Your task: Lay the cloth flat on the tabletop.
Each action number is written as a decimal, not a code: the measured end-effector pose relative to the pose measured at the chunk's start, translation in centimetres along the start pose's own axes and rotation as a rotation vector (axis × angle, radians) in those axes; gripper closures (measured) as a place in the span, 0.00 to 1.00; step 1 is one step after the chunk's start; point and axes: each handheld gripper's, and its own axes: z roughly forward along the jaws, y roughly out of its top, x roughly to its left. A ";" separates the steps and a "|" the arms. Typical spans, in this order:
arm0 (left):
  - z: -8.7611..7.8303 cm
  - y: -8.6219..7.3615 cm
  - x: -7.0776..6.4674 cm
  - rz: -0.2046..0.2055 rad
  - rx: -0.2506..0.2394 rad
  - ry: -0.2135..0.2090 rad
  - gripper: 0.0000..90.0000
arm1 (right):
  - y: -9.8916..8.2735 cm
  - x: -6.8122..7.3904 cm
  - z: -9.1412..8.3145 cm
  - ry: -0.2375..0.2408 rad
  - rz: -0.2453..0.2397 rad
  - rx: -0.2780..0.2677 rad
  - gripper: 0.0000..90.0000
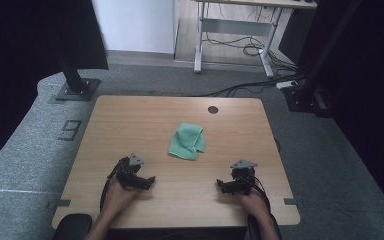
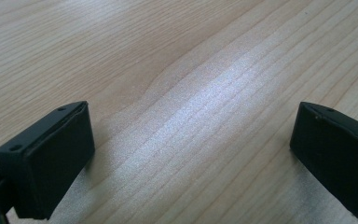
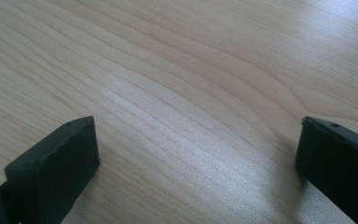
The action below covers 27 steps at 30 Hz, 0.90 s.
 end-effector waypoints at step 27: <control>0.0 0.1 0.0 -0.015 -0.005 0.010 0.01 | 0.0 0.0 0.0 0.000 0.000 0.000 0.00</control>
